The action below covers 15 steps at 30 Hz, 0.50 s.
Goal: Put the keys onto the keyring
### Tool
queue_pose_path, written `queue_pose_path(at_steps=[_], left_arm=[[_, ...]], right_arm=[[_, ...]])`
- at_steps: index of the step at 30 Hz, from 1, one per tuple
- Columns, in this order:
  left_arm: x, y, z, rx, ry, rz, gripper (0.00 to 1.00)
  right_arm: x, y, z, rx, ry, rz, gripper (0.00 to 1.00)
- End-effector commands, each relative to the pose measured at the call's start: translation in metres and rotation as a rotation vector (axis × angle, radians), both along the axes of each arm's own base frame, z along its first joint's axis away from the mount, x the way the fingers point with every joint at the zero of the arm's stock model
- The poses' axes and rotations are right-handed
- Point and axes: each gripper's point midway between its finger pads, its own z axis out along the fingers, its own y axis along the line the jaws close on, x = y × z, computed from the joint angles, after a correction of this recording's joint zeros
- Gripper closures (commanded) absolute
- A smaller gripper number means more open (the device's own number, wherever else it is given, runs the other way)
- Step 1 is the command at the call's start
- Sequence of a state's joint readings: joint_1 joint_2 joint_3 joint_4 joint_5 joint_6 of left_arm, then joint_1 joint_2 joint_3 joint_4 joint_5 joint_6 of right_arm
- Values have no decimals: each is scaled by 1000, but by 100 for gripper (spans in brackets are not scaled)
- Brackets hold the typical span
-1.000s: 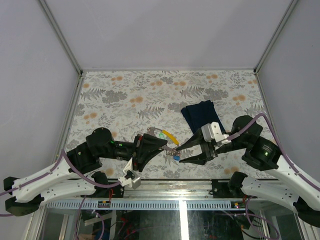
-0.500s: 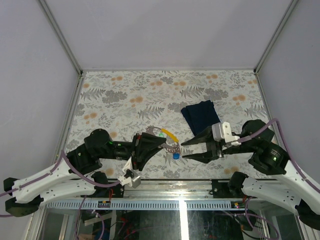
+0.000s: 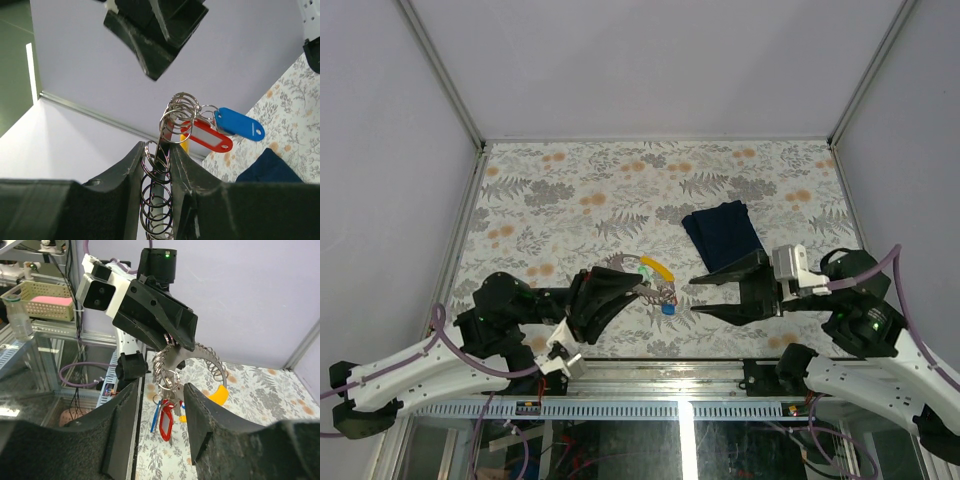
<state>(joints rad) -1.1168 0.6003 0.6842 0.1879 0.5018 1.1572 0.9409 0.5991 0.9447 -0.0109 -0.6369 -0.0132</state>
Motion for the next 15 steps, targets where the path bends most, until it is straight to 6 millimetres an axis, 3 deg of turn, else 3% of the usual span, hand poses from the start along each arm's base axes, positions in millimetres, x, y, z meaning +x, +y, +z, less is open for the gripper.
queue_pose_path(at_steps=[1, 8, 15], left_arm=[[-21, 8, 36, -82, -66, -85, 100], [-28, 3, 33, -20, -76, -129, 100], [-29, 2, 32, -3, -76, -137, 100]], right_arm=[[-16, 6, 19, -10, -36, 116, 48], [-26, 15, -1, -101, -41, 231, 42], [-28, 21, -5, -118, -33, 281, 40]])
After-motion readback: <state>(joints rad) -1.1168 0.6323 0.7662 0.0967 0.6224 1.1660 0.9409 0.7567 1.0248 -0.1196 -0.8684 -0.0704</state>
